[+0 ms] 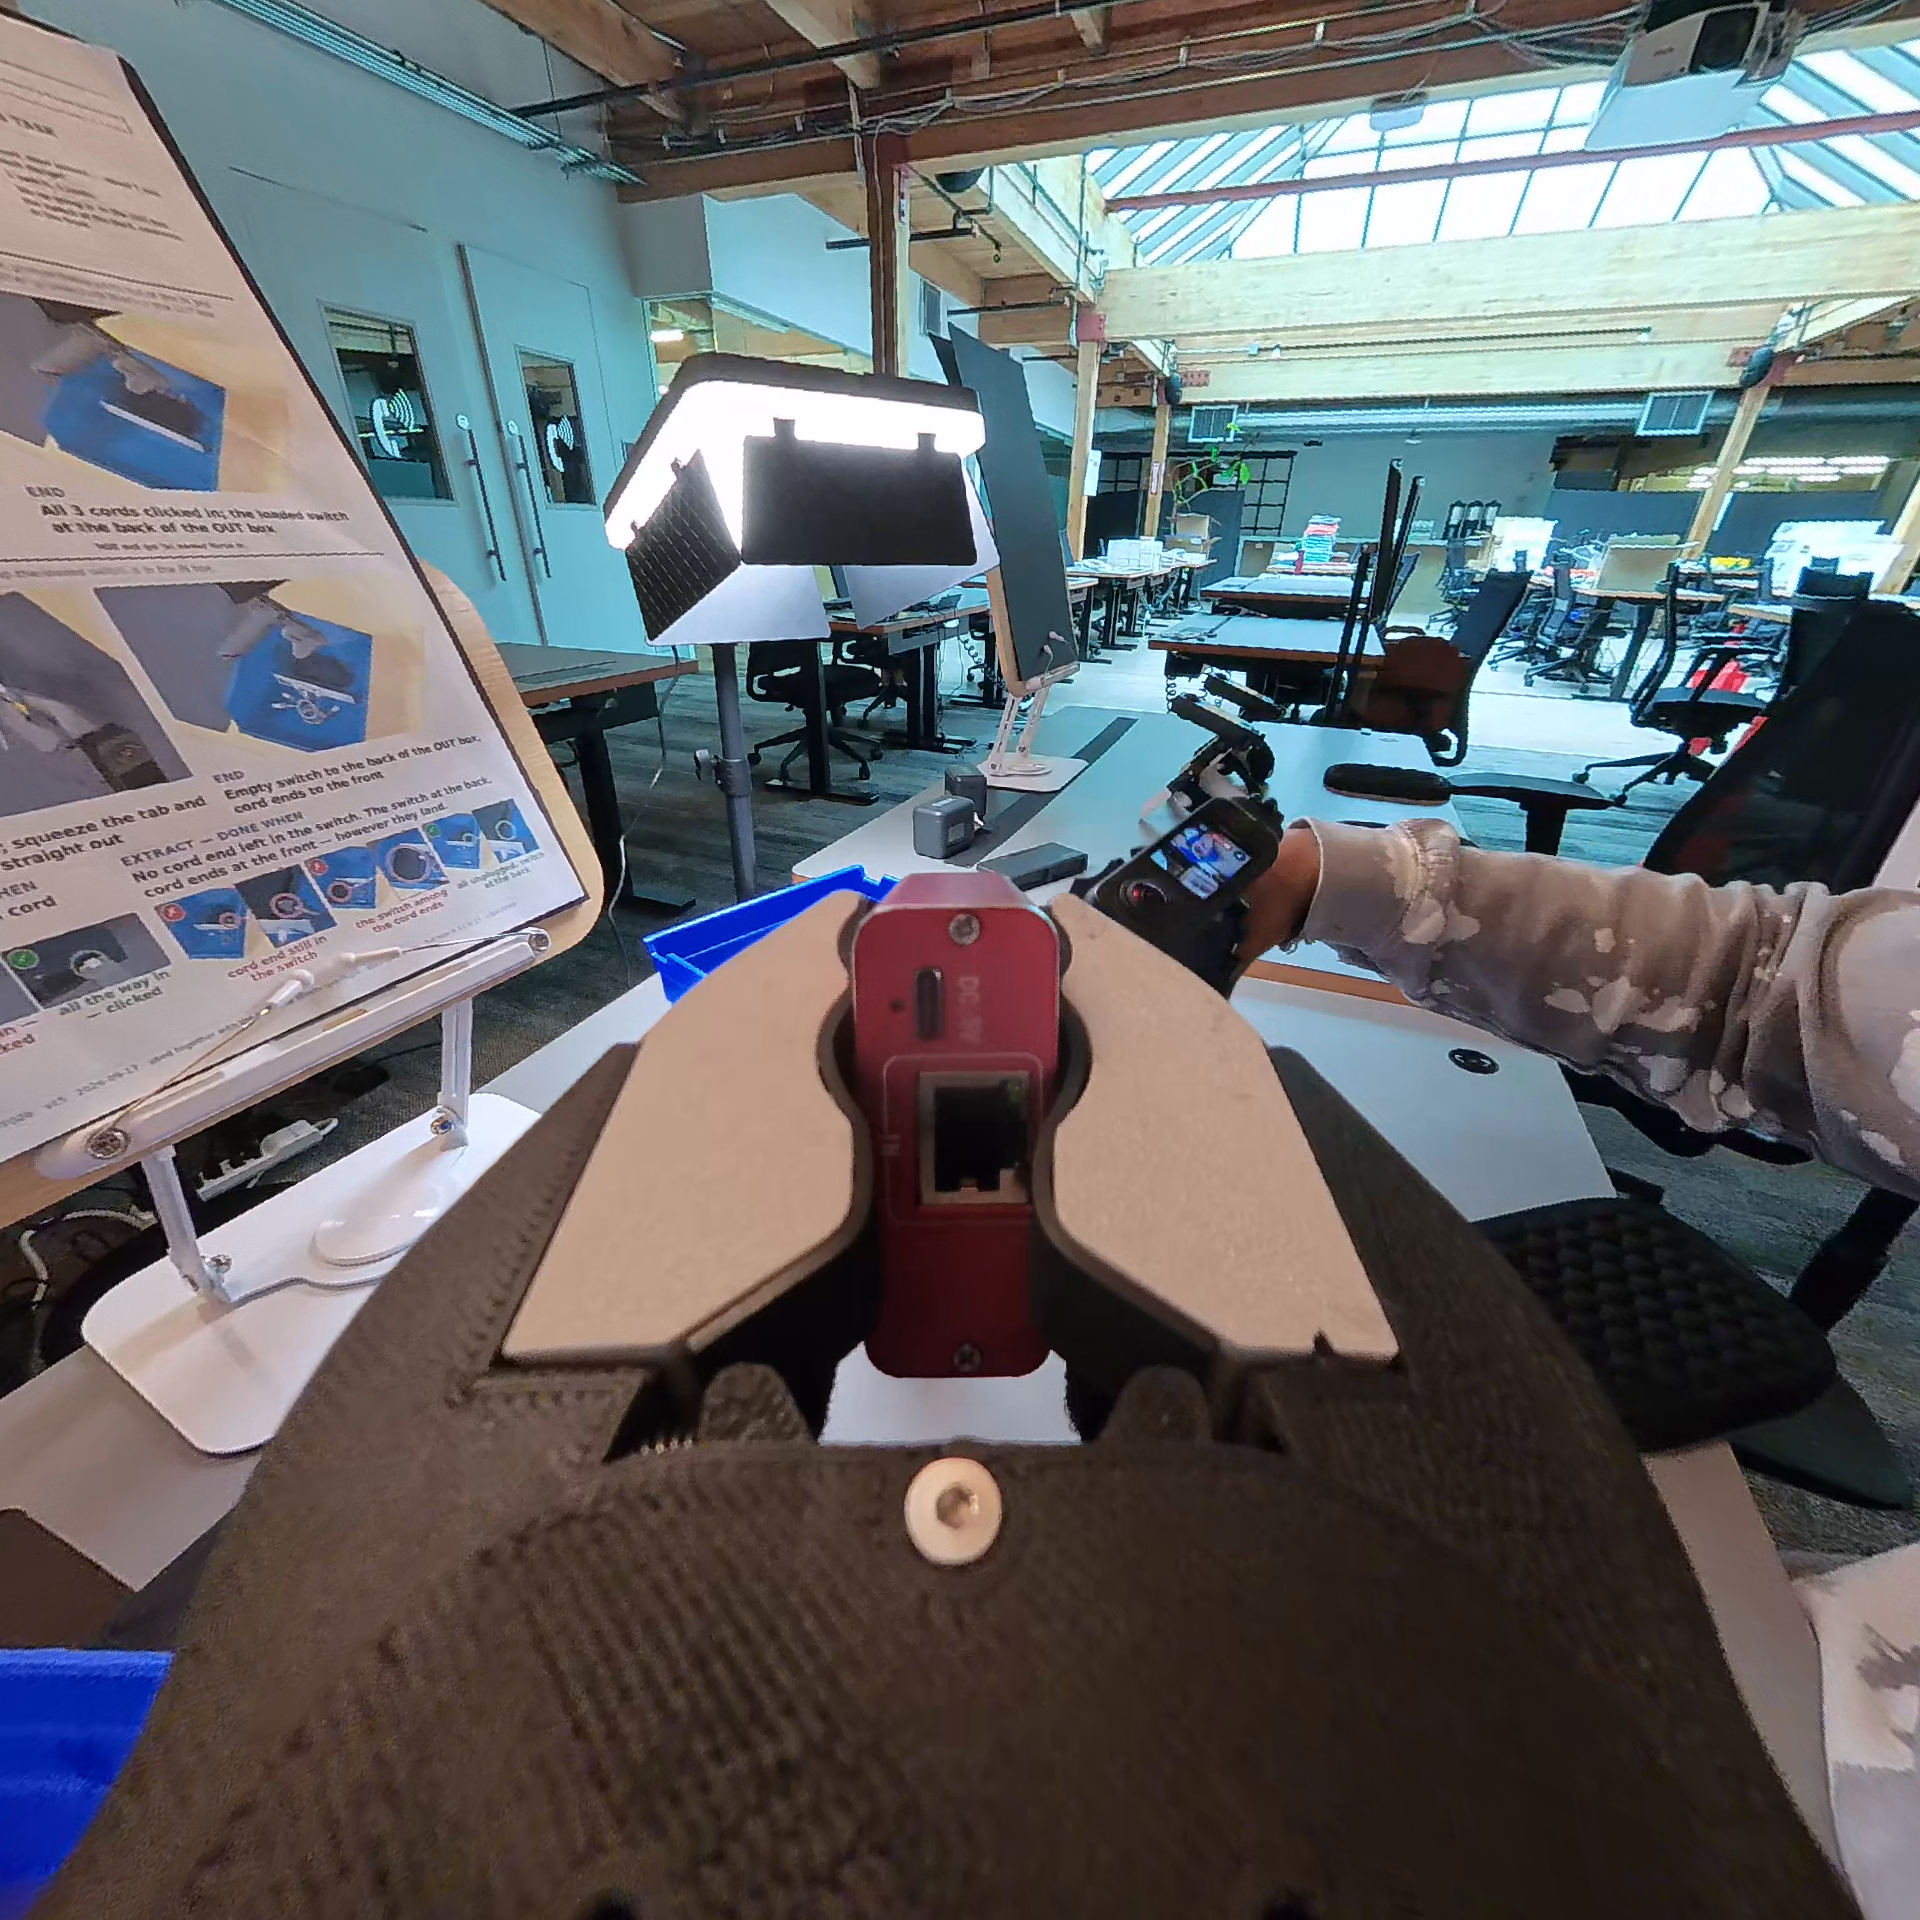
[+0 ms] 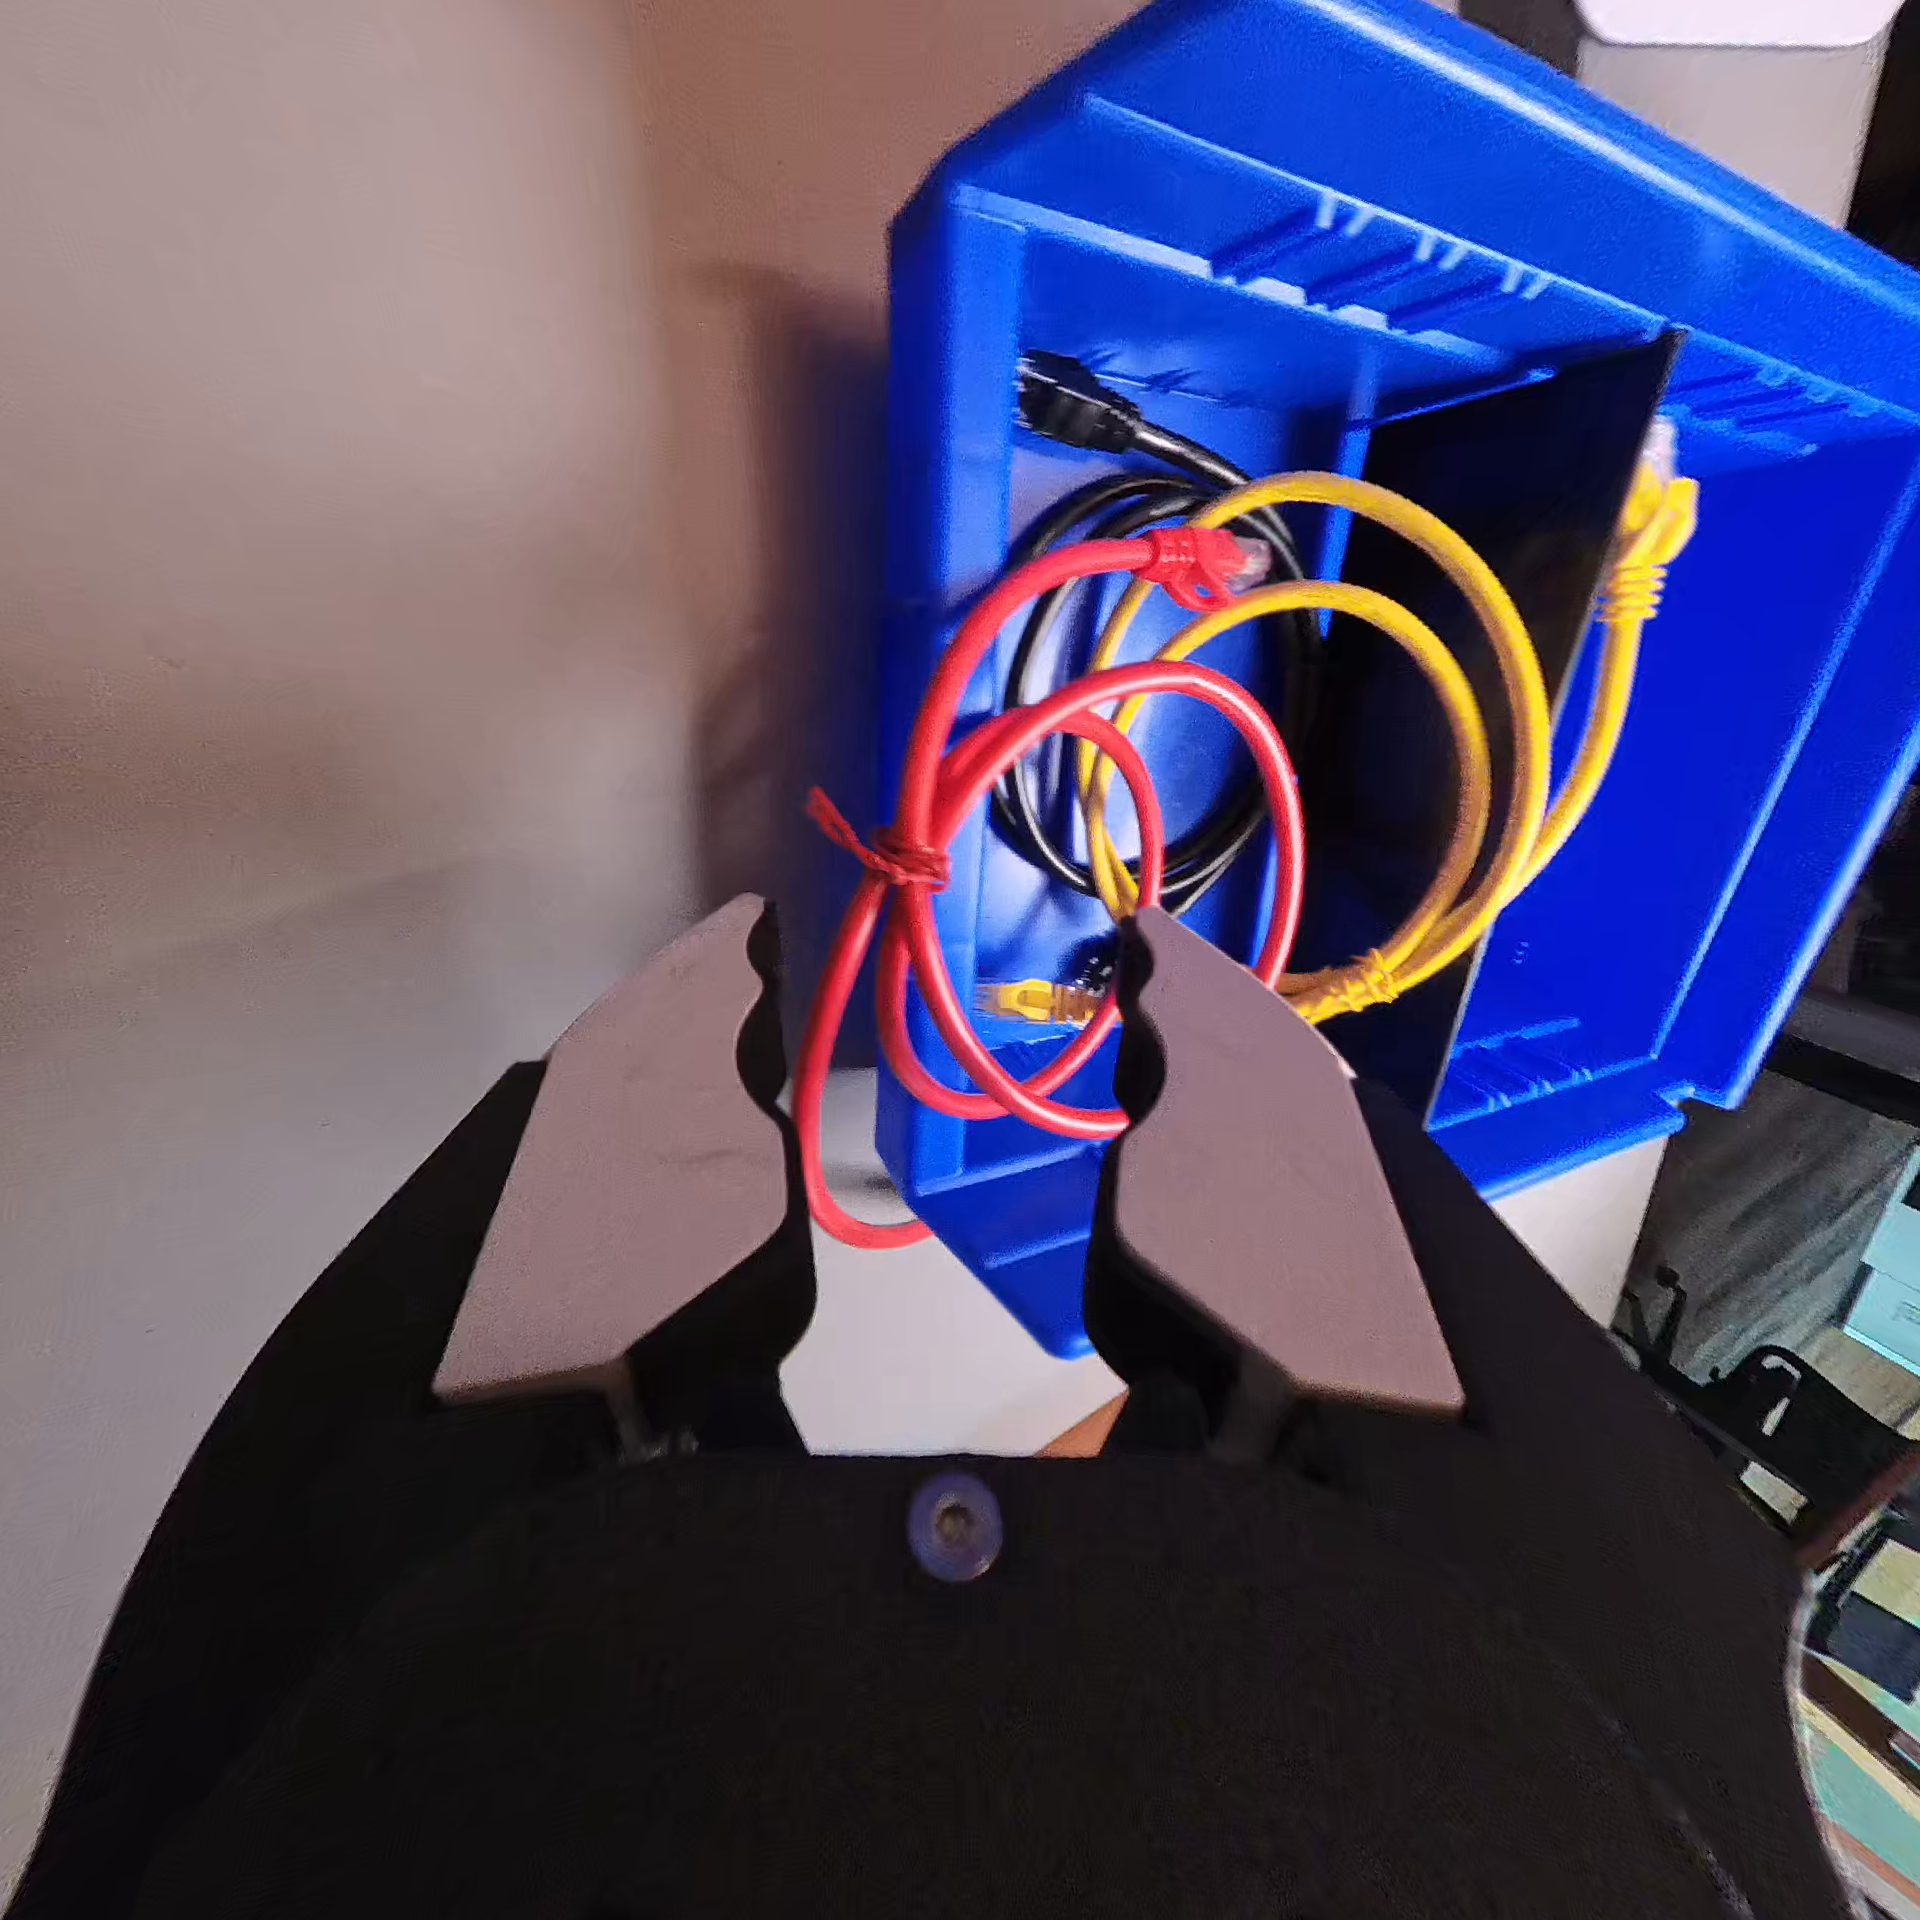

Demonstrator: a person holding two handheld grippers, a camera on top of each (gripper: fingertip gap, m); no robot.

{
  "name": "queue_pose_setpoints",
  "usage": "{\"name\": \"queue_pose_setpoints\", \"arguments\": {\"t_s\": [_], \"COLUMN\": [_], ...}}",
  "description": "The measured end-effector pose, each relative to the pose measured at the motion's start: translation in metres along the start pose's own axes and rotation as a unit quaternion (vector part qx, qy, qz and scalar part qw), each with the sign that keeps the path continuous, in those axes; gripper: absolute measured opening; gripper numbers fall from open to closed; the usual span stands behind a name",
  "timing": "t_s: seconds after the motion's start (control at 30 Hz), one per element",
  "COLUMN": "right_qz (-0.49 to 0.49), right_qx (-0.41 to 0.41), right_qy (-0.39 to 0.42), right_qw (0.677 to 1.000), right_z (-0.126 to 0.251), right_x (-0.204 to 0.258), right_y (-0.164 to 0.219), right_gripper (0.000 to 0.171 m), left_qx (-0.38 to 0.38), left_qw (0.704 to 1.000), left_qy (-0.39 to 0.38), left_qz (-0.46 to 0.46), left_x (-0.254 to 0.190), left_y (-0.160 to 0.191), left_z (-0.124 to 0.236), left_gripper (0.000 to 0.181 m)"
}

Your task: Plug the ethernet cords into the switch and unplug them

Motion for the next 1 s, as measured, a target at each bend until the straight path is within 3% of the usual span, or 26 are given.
{"name": "queue_pose_setpoints", "arguments": {"t_s": [0.13, 0.2, 0.23, 0.5, 0.67, 0.83, 0.9, 1.0], "right_qz": [0.030, 0.055, 0.058, -0.019, -0.110, -0.234, -0.278, -0.294], "right_qx": [0.055, 0.077, 0.067, -0.059, -0.192, -0.197, -0.178, -0.135], "right_qy": [0.019, 0.041, 0.042, -0.041, -0.169, -0.282, -0.277, -0.231], "right_qw": [0.998, 0.995, 0.995, 0.997, 0.960, 0.909, 0.902, 0.918], "right_z": [-0.012, -0.016, -0.014, 0.078, 0.107, 0.070, 0.045, 0.013], "right_x": [0.012, 0.013, 0.013, -0.033, -0.077, -0.111, -0.123, -0.133], "right_y": [0.001, 0.004, 0.003, -0.033, -0.039, -0.004, 0.017, 0.043], "right_gripper": [0.054, 0.025, 0.018, 0.012, 0.012, 0.012, 0.012, 0.014], "left_qx": [-0.006, -0.006, -0.006, -0.003, 0.005, 0.012, 0.015, 0.018], "left_qw": [1.000, 1.000, 1.000, 1.000, 1.000, 1.000, 1.000, 1.000], "left_qy": [0.000, 0.001, 0.001, 0.003, 0.007, 0.008, 0.008, 0.005], "left_qz": [0.005, 0.005, 0.004, 0.005, 0.001, 0.002, 0.003, 0.006], "left_x": [0.002, 0.001, 0.001, 0.000, -0.003, -0.002, -0.001, 0.002], "left_y": [-0.002, -0.002, -0.003, -0.001, 0.002, 0.005, 0.006, 0.009], "left_z": [0.002, 0.002, 0.002, 0.000, -0.003, -0.005, -0.006, -0.007], "left_gripper": [0.029, 0.029, 0.029, 0.029, 0.029, 0.029, 0.029, 0.029]}}
Point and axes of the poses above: each gripper's, where its closed fingertips meet, z back along the fingers, y out of its underside, x = y × z across the jaws, the point moved 9 cm from there along z, back along the fingers, and after that the axes turned 13 degrees about -x, right-handed, at the moved point
